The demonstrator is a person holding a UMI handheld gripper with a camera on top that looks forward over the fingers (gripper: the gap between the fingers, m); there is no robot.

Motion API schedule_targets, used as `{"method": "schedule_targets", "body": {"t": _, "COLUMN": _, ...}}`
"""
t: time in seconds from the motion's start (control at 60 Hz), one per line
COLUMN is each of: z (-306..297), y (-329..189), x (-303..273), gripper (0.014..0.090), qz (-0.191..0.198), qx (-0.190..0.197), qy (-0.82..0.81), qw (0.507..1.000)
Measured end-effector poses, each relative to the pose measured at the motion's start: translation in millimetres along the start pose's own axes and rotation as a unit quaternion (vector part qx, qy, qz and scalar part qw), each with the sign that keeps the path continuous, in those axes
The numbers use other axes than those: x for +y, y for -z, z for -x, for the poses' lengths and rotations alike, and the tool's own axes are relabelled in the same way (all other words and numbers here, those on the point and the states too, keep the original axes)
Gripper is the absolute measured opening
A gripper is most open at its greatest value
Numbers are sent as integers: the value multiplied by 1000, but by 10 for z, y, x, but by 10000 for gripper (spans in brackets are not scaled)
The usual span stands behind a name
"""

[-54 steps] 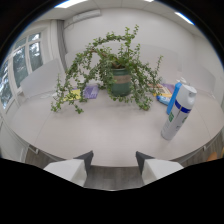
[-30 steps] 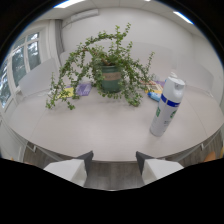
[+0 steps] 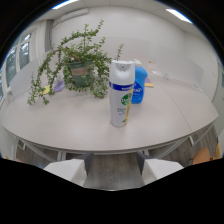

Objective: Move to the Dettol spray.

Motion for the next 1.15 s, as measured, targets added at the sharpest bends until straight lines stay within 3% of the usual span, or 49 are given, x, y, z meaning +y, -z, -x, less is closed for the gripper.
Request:
{"method": "schedule_targets", "body": {"t": 0.733, "z": -165, "y": -863, "x": -295, "gripper": 846, "qz": -25, "qx": -24, "qy": 12, "qw": 999}}
{"method": "schedule_targets", "body": {"t": 1.15, "z": -170, "y": -918, "x": -331, "gripper": 845, "qz": -27, "qx": -25, "qy": 9, "qw": 999}}
